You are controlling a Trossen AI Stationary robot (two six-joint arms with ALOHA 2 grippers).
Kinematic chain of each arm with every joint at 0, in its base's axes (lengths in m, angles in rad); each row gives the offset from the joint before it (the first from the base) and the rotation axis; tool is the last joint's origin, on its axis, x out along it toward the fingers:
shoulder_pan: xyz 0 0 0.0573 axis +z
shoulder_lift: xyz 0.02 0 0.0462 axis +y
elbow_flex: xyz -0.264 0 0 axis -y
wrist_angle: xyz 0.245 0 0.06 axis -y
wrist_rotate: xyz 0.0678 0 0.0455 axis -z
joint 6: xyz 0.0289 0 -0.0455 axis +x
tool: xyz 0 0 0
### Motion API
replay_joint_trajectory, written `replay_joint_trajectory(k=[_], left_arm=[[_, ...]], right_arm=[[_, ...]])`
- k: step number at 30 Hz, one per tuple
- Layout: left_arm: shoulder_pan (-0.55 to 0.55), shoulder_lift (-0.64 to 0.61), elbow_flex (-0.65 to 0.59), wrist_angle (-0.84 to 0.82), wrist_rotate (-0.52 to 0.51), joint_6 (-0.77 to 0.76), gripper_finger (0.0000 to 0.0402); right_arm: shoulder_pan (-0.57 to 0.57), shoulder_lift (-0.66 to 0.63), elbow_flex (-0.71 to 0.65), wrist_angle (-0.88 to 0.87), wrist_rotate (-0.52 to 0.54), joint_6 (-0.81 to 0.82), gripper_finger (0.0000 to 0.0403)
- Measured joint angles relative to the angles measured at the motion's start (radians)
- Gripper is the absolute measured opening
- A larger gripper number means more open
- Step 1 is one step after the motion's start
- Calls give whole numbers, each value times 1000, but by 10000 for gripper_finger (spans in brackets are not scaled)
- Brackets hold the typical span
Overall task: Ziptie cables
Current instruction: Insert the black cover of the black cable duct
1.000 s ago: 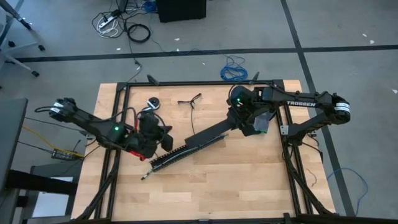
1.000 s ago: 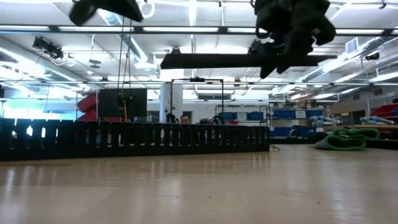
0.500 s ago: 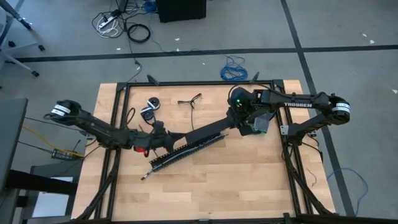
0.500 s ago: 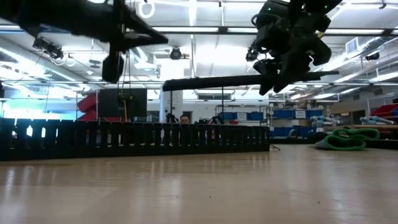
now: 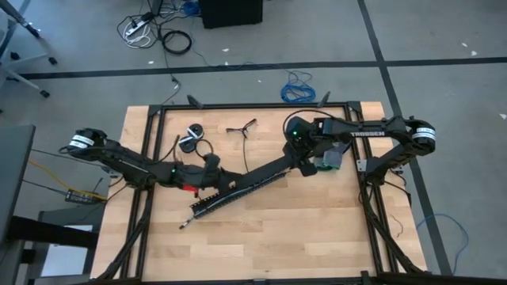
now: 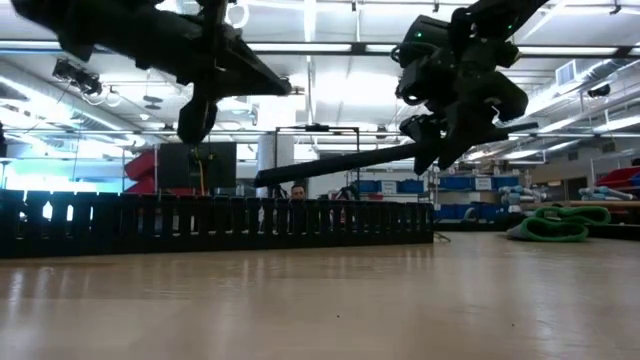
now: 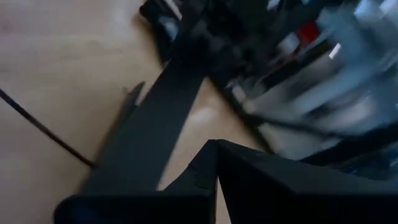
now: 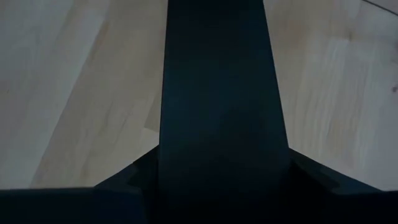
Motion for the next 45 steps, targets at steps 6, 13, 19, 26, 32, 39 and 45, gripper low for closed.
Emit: replay_joint_trajectory(k=[6, 13, 19, 26, 32, 39, 45], left_arm=[[4, 0, 157, -334, -49, 242, 0], [32, 69, 242, -573, -37, 274, 0], [37, 146, 242, -481, 15, 300, 0], [37, 173, 242, -462, 21, 300, 0], [37, 172, 242, -462, 25, 319, 0], [37, 172, 242, -461, 25, 313, 0], [37, 172, 242, -446, 25, 297, 0]], right_arm=[[-1, 1, 0, 5, 0, 8, 215], [11, 1, 0, 5, -33, 4, 209], [15, 1, 0, 22, -30, -17, 217], [21, 1, 1, 33, -18, -33, 211], [33, 45, 1, 54, -17, -43, 219], [56, 89, 1, 101, -11, -27, 216], [51, 88, 1, 135, 0, -6, 215]])
